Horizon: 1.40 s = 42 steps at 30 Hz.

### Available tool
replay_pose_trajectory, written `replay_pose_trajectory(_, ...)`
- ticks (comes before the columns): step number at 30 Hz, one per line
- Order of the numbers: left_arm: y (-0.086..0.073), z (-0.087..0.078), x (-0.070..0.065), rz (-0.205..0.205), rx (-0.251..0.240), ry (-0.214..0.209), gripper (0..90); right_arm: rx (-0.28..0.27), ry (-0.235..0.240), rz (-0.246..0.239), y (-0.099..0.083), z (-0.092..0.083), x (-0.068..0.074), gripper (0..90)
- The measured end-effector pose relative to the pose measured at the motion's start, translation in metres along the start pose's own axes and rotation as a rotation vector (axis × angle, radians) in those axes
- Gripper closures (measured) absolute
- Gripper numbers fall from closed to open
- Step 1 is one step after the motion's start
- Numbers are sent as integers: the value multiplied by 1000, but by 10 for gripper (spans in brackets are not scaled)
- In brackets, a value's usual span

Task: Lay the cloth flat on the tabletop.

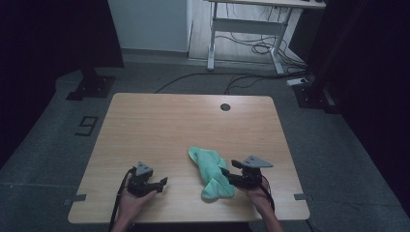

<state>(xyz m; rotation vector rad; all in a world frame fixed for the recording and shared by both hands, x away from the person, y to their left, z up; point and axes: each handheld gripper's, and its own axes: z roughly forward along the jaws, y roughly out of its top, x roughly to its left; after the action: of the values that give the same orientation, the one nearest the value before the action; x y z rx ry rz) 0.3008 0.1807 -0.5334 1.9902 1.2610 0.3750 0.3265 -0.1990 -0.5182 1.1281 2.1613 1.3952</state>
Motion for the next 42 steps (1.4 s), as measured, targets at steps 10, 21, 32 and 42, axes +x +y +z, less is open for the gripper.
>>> replay_pose_trajectory(10, 32, 20, -8, -10, -31, -9, 331, 34, 13, 13, -1, 13, -9, 433)
replay_pose_trajectory(21, 74, 64, -13, -21, -26, -28, 366, 76, -8, -15, -4, 18, -1, 526)
replay_pose_trajectory(32, 102, 99, -22, 18, -8, -52, 448, 112, -23, -15, -10, 22, -2, 651)
replay_pose_trajectory(42, 108, 119, -24, 26, 31, -52, 550, 127, -17, -27, -12, 25, 1, 663)
